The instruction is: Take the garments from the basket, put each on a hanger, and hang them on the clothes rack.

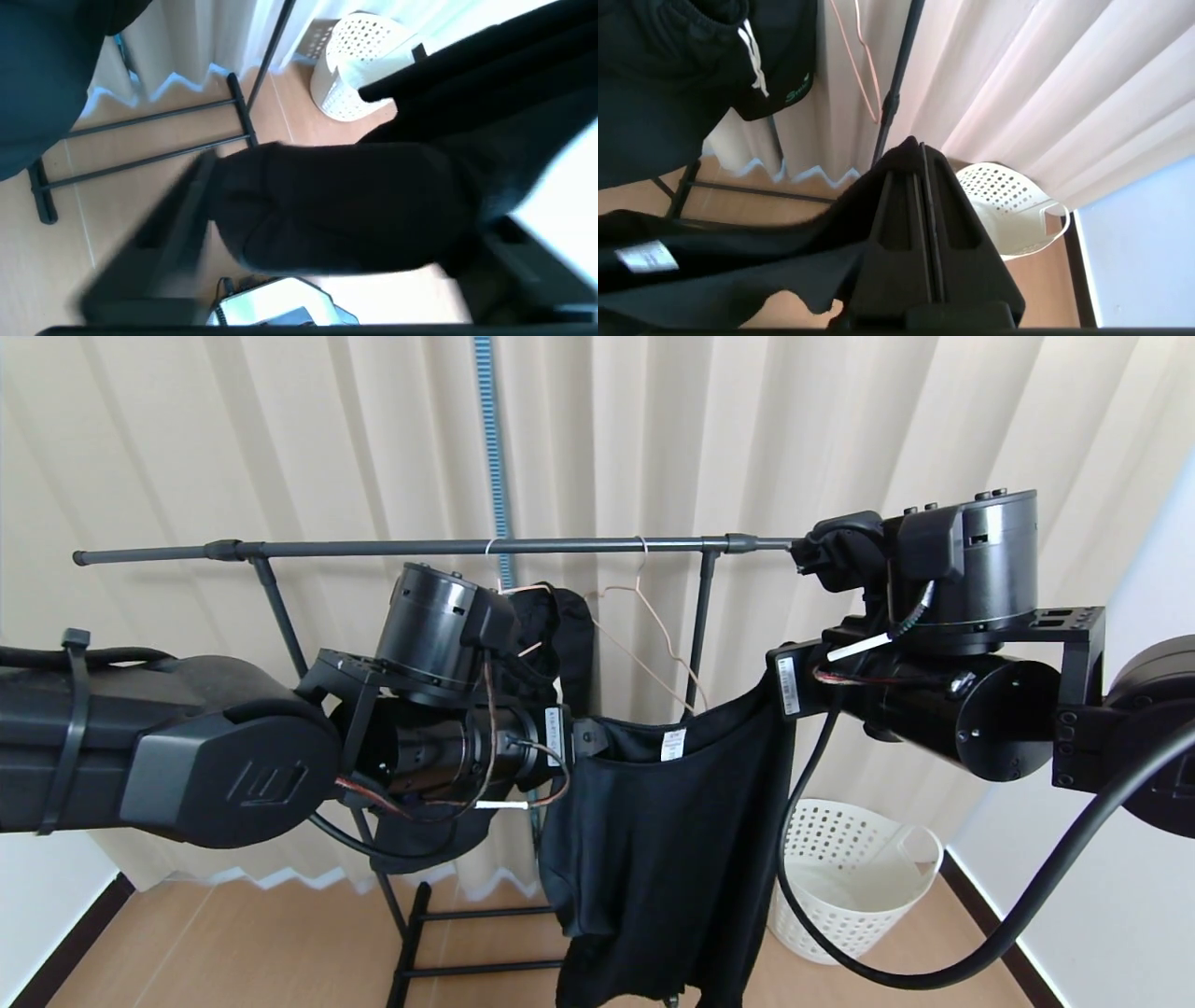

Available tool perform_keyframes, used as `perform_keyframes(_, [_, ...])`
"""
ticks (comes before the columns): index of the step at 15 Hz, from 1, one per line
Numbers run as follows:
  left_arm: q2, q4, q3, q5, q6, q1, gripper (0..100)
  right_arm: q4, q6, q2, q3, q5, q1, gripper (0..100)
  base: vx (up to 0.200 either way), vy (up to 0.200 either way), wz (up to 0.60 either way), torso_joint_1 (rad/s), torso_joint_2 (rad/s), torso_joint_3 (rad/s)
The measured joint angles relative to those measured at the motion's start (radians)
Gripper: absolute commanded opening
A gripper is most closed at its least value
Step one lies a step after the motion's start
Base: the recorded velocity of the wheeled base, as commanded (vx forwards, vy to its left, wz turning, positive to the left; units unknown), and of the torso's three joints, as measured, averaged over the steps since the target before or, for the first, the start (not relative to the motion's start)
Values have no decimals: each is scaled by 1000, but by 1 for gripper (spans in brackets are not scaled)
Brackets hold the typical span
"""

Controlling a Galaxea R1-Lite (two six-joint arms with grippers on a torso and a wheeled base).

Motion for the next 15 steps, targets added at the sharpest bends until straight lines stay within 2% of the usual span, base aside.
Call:
perform_keyframes(3, [-26,-11,46,-111,46,1,100,-3,-13,-4,-2,0,-7,0,0,0,0,0,0,0])
perform_keyframes(5, [-59,-17,74,-225,58,9,100,-5,-15,-4,-2,0,-21,0,0,0,0,0,0,0])
perform_keyframes(7, [-93,-19,89,-355,57,49,100,-7,-29,-1,-7,0,-42,0,0,0,0,0,0,0])
perform_keyframes(9, [-122,-19,100,-452,55,81,100,-7,-35,3,-7,0,-58,0,0,0,0,0,0,0])
perform_keyframes(10, [-134,-19,104,-476,53,96,100,-7,-40,4,-7,0,-64,0,0,0,0,0,0,0])
perform_keyframes(13, [-143,-31,127,-472,56,109,100,-6,-63,2,-4,0,-86,0,0,0,0,0,0,0])
perform_keyframes(15, [-133,-106,157,-460,60,113,100,-5,-69,-9,-2,0,-95,0,0,0,0,0,0,0])
